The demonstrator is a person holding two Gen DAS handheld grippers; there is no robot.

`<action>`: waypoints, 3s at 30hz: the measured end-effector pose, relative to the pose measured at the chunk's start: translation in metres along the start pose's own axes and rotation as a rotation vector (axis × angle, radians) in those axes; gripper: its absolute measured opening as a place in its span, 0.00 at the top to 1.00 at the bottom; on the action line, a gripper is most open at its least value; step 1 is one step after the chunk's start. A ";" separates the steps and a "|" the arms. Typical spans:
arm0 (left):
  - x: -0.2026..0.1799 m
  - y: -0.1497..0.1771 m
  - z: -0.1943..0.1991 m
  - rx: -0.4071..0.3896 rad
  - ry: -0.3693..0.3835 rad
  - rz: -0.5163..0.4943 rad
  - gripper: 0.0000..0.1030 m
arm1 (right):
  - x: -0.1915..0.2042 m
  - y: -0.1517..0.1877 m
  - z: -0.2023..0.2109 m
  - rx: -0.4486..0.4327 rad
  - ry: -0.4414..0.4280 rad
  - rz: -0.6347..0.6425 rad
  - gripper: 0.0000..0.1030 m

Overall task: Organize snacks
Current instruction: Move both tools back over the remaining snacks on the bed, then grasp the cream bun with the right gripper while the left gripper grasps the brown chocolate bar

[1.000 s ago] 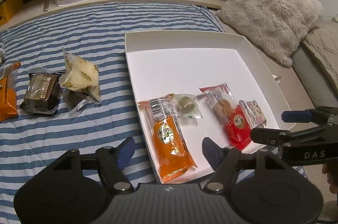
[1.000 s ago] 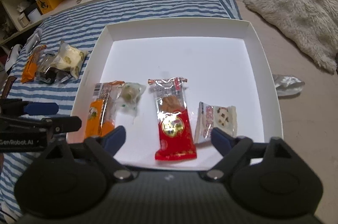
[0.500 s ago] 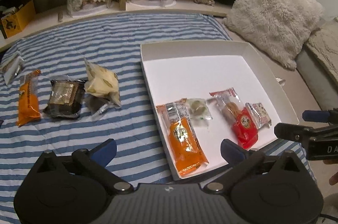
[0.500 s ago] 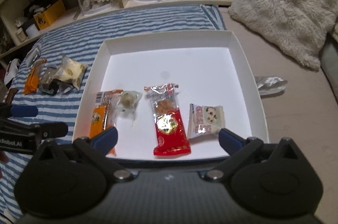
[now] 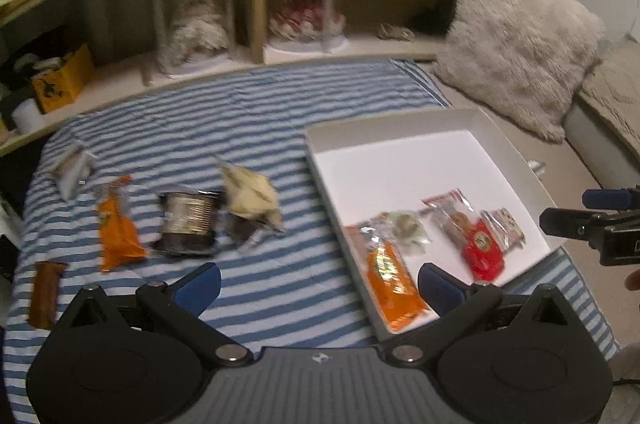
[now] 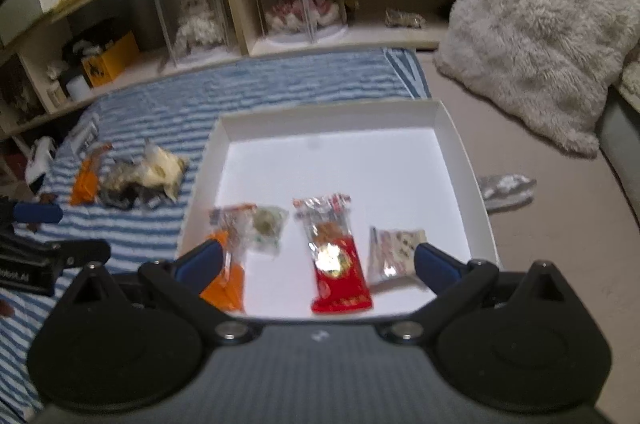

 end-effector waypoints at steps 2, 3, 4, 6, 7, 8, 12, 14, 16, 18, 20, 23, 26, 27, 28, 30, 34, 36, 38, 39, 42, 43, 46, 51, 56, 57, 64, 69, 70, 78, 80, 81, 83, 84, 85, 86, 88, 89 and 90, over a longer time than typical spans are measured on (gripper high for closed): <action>0.014 -0.005 0.005 -0.014 -0.018 0.009 0.00 | 0.006 -0.006 -0.001 -0.014 -0.010 0.006 0.01; 0.025 -0.008 0.008 -0.028 -0.035 0.016 0.00 | 0.010 -0.010 -0.003 -0.020 -0.014 0.013 0.01; 0.034 -0.010 0.011 -0.041 -0.049 0.024 0.00 | 0.015 -0.014 -0.004 -0.027 -0.016 0.020 0.01; 0.056 -0.016 0.015 -0.069 -0.082 0.062 0.00 | 0.027 -0.023 -0.008 -0.041 -0.023 0.036 0.01; 0.067 -0.020 0.017 -0.077 -0.090 0.081 0.00 | 0.033 -0.027 -0.010 -0.047 -0.028 0.043 0.01; 0.076 -0.022 0.018 -0.084 -0.097 0.100 0.00 | 0.041 -0.032 -0.013 -0.053 -0.036 0.049 0.01; 0.111 -0.032 0.024 -0.105 -0.103 0.180 0.00 | 0.070 -0.052 -0.026 -0.076 -0.079 0.068 0.01; 0.124 -0.035 0.026 -0.117 -0.121 0.198 0.00 | 0.084 -0.062 -0.033 -0.088 -0.096 0.075 0.01; 0.139 -0.038 0.031 -0.142 -0.139 0.225 0.00 | 0.100 -0.074 -0.041 -0.101 -0.114 0.078 0.01; 0.154 -0.042 0.034 -0.160 -0.147 0.263 0.00 | 0.115 -0.084 -0.049 -0.112 -0.137 0.079 0.01; 0.170 -0.047 0.036 -0.177 -0.153 0.299 0.00 | 0.128 -0.094 -0.058 -0.130 -0.162 0.076 0.00; 0.194 -0.052 0.038 -0.197 -0.168 0.349 0.00 | 0.145 -0.108 -0.073 -0.162 -0.211 0.065 0.00; 0.216 -0.055 0.035 -0.218 -0.201 0.389 0.00 | 0.159 -0.119 -0.090 -0.178 -0.244 0.008 0.00; 0.223 -0.055 0.033 -0.225 -0.212 0.405 0.00 | 0.161 -0.123 -0.096 -0.187 -0.258 -0.015 0.00; 0.232 -0.055 0.030 -0.227 -0.225 0.426 0.00 | 0.162 -0.126 -0.102 -0.193 -0.274 -0.031 0.00; 0.244 -0.054 0.024 -0.228 -0.224 0.452 0.00 | 0.167 -0.130 -0.116 -0.194 -0.302 -0.046 0.00; 0.257 -0.054 0.010 -0.256 -0.257 0.418 0.00 | 0.171 -0.128 -0.136 -0.252 -0.255 -0.082 0.00; 0.264 -0.053 0.000 -0.233 -0.297 0.417 0.00 | 0.177 -0.125 -0.151 -0.236 -0.256 -0.020 0.00; 0.270 -0.051 -0.009 -0.209 -0.309 0.421 0.00 | 0.180 -0.122 -0.162 -0.236 -0.242 0.031 0.00; 0.273 -0.049 -0.014 -0.196 -0.314 0.421 0.00 | 0.180 -0.122 -0.169 -0.226 -0.222 0.049 0.00; 0.281 -0.045 -0.031 -0.151 -0.341 0.393 0.00 | 0.180 -0.118 -0.183 -0.222 -0.195 0.079 0.01; 0.283 -0.043 -0.035 -0.139 -0.351 0.386 0.00 | 0.182 -0.116 -0.186 -0.233 -0.210 0.087 0.03; 0.290 -0.038 -0.046 -0.121 -0.354 0.384 0.00 | 0.189 -0.109 -0.190 -0.217 -0.257 0.138 0.09; 0.294 -0.033 -0.058 -0.089 -0.315 0.395 0.00 | 0.196 -0.106 -0.196 -0.220 -0.255 0.203 0.28; 0.295 -0.028 -0.068 -0.061 -0.320 0.379 0.00 | 0.194 -0.096 -0.199 -0.206 -0.217 0.256 0.55; 0.296 -0.027 -0.070 -0.052 -0.320 0.380 0.00 | 0.193 -0.095 -0.199 -0.199 -0.204 0.259 0.57; 0.303 -0.021 -0.074 -0.015 -0.295 0.426 0.00 | 0.189 -0.088 -0.180 -0.191 -0.185 0.308 0.76; 0.309 -0.020 -0.074 -0.025 -0.253 0.478 0.00 | 0.201 -0.079 -0.148 -0.181 -0.185 0.432 0.85; 0.310 -0.019 -0.074 -0.027 -0.243 0.488 0.00 | 0.206 -0.075 -0.141 -0.178 -0.194 0.458 0.86; 0.311 -0.018 -0.074 -0.029 -0.199 0.519 0.00 | 0.252 -0.021 -0.109 -0.080 -0.334 0.648 0.87; 0.310 -0.018 -0.075 -0.021 -0.186 0.520 0.00 | 0.266 -0.009 -0.108 -0.045 -0.379 0.685 0.76; 0.309 -0.017 -0.076 -0.016 -0.182 0.521 0.00 | 0.272 -0.004 -0.108 -0.023 -0.409 0.686 0.74; 0.306 -0.016 -0.078 -0.004 -0.175 0.519 0.00 | 0.281 0.002 -0.108 0.013 -0.474 0.660 0.63; 0.304 -0.015 -0.079 0.004 -0.173 0.512 0.00 | 0.283 0.002 -0.108 0.022 -0.493 0.633 0.56; 0.303 -0.014 -0.079 0.013 -0.170 0.505 0.00 | 0.283 -0.001 -0.108 0.024 -0.503 0.605 0.39; 0.301 -0.014 -0.080 0.023 -0.170 0.496 0.00 | 0.282 -0.004 -0.106 0.016 -0.511 0.563 0.24; 0.297 -0.012 -0.081 0.043 -0.165 0.486 0.00 | 0.277 -0.013 -0.103 -0.011 -0.510 0.469 0.13; 0.294 -0.012 -0.081 0.056 -0.156 0.483 0.00 | 0.273 -0.017 -0.103 -0.018 -0.500 0.427 0.10; 0.291 -0.011 -0.080 0.073 -0.145 0.479 0.00 | 0.269 -0.022 -0.105 -0.019 -0.483 0.382 0.08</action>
Point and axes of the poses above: each gripper's, at about its wrist camera, not at the fingertips, and z roughly against the way its jaws point, x to its left, y to its underside, the point moved 7 cm from there along -z, roughly the way its jaws point, and after that the axes turned 15 degrees about z, right-handed, at the moved point
